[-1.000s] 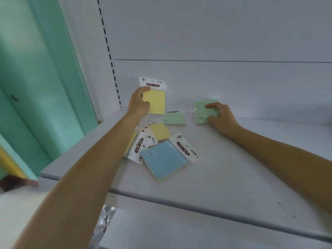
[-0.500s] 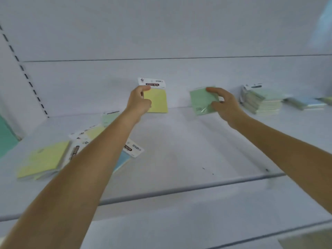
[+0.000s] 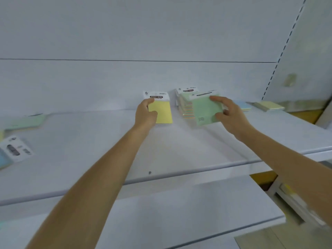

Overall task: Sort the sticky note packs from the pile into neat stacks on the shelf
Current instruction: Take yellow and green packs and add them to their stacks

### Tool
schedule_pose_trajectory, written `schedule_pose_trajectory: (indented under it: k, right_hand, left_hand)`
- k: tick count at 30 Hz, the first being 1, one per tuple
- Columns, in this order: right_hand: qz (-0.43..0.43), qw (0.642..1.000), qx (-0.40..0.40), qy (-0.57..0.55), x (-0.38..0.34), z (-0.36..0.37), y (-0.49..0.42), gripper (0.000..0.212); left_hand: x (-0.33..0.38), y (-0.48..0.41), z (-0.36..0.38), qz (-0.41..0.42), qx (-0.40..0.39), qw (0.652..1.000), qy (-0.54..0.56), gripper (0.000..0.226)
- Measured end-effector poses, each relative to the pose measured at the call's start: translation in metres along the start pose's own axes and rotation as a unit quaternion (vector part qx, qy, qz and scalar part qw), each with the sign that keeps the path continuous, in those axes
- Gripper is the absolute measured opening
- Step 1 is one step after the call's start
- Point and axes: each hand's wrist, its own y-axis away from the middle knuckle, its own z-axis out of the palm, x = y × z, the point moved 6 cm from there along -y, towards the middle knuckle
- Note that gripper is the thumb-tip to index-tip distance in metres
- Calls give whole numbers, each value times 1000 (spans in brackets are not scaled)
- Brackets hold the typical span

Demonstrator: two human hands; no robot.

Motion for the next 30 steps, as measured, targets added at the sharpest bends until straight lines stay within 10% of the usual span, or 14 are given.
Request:
schedule_pose_trajectory:
  k: [13, 30]
  right_hand:
    - [20, 998, -17, -57, -6, 9, -93, 55]
    - [-35, 969, -39, 242, 13, 32, -116, 44]
  left_hand:
    - [-17, 6, 15, 0, 5, 995, -99, 54]
    - [-18, 3, 14, 5, 8, 997, -74, 54]
